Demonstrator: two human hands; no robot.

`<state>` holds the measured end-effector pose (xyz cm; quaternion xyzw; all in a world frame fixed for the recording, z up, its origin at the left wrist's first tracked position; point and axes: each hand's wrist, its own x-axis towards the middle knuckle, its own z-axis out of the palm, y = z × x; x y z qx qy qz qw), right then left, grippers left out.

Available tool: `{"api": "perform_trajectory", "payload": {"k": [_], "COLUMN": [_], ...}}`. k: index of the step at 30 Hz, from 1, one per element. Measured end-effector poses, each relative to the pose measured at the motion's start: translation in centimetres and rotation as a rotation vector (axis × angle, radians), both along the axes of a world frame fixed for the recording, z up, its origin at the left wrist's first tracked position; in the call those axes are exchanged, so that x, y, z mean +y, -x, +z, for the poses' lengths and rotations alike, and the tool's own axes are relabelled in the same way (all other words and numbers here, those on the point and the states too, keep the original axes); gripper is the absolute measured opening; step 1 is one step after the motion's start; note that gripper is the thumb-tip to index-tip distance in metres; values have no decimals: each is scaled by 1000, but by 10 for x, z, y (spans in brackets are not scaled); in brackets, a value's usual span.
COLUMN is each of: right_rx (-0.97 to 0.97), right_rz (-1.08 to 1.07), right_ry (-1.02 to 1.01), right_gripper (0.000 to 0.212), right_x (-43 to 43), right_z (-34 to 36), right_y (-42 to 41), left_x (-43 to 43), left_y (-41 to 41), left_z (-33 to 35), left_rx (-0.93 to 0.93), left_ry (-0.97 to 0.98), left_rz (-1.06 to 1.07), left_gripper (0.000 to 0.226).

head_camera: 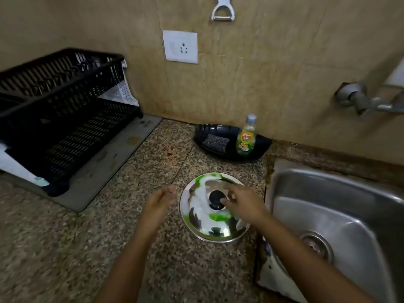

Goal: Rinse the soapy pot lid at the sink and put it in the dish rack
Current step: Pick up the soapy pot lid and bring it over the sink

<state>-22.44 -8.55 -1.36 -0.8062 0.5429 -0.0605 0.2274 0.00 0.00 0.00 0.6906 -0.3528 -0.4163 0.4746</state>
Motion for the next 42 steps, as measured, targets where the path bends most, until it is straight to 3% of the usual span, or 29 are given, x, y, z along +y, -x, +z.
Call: {"api": "perform_trajectory", "payload": {"k": [8, 17, 19, 21, 23, 25, 29, 38, 40, 42], "right_rx": [19, -56, -124, -192, -246, -258, -208, -188, -167, -282], "right_rz": [102, 38, 0, -41, -98, -146, -258, -394, -371, -429], "right_ry": [-53, 45, 91, 125, 159, 175, 171, 171, 189, 231], "right_gripper": [51, 49, 46, 46, 47, 50, 54, 57, 52, 40], "right_x": [-6, 0, 1, 3, 7, 12, 20, 34, 36, 34], "right_z": [0, -7, 4, 20, 34, 42, 48, 53, 55, 58], "right_y": [-27, -32, -27, -18, -3, 16, 69, 204, 234, 265], "left_x": [-14, -33, -43, -53, -56, -57, -65, -73, -73, -73], "left_y": [-8, -12, -6, 2, 18, 38, 94, 246, 276, 301], "left_z": [-18, -16, -15, -15, -8, -3, 9, 13, 19, 23], "left_rx": [27, -125, -31, 236, 476, 576, 588, 706, 746, 766], "left_ry": [-31, -27, -84, -179, -235, -225, -209, -244, -234, -213], "left_rz": [-25, 41, 60, 50, -26, -152, -301, -239, -194, -188], "left_gripper": [17, 38, 41, 50, 52, 50, 39, 33, 32, 32]}}
